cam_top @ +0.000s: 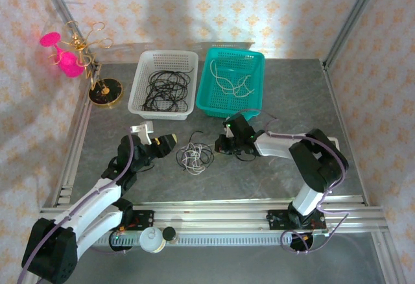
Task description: Untangle the cables
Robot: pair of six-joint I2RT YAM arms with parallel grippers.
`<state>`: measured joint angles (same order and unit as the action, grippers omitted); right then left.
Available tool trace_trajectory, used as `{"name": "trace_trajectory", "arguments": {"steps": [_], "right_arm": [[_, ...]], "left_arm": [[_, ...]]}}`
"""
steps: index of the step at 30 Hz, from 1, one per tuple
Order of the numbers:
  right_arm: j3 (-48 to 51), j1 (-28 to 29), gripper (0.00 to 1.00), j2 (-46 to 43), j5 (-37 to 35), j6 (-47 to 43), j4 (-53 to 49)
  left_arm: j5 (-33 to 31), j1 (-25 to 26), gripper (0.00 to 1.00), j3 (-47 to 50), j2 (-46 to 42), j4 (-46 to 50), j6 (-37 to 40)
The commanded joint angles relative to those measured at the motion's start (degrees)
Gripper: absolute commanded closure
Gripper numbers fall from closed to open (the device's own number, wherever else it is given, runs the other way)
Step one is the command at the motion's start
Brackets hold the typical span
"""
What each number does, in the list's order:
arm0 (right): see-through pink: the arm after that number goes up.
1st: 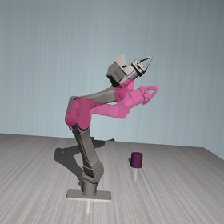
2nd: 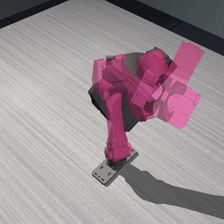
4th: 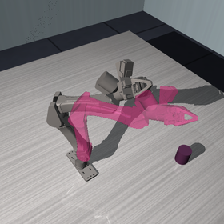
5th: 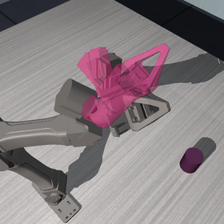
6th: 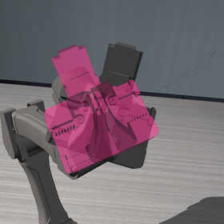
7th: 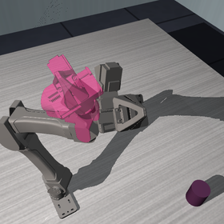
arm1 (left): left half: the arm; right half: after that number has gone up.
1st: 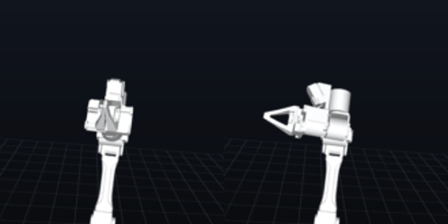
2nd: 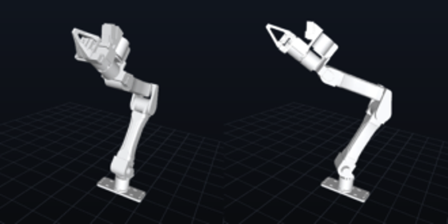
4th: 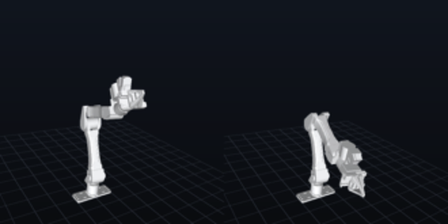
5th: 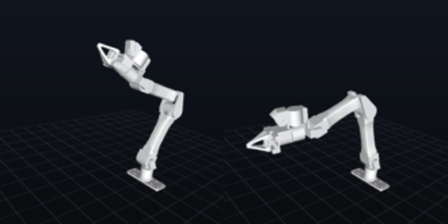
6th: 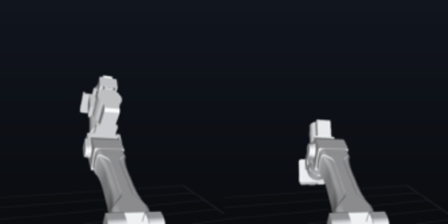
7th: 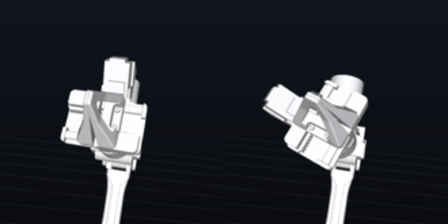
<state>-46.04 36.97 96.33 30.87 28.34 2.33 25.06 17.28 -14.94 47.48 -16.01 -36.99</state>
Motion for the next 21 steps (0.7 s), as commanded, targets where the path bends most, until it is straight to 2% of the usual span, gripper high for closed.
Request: {"name": "trace_trajectory", "arguments": {"steps": [1,8,11,18,21], "right_arm": [[-2.2,0.4,1.00,-3.0,-3.9,-2.6,-3.3],[-7.8,1.1,1.00,-12.0,-12.8,-9.7,-15.8],[-11.4,2.0,1.00,-15.8,-14.7,-12.7,-20.9],[-22.4,3.0,1.00,-20.0,-13.5,-17.9,-30.6],[-26.7,3.2,1.00,-21.2,-12.0,-18.9,-33.2]], "left_arm": [[0.6,0.7,0.41,-1.3,-0.9,-0.7,0.9],[3.1,1.8,0.41,-3.4,-0.9,-1.7,3.1],[4.5,2.7,0.41,-5.1,-0.4,-2.7,6.4],[9.9,6.6,0.37,-12.8,5.8,-5.6,13.4],[12.7,8.2,0.30,-14.6,8.6,-11.1,17.1]]}}
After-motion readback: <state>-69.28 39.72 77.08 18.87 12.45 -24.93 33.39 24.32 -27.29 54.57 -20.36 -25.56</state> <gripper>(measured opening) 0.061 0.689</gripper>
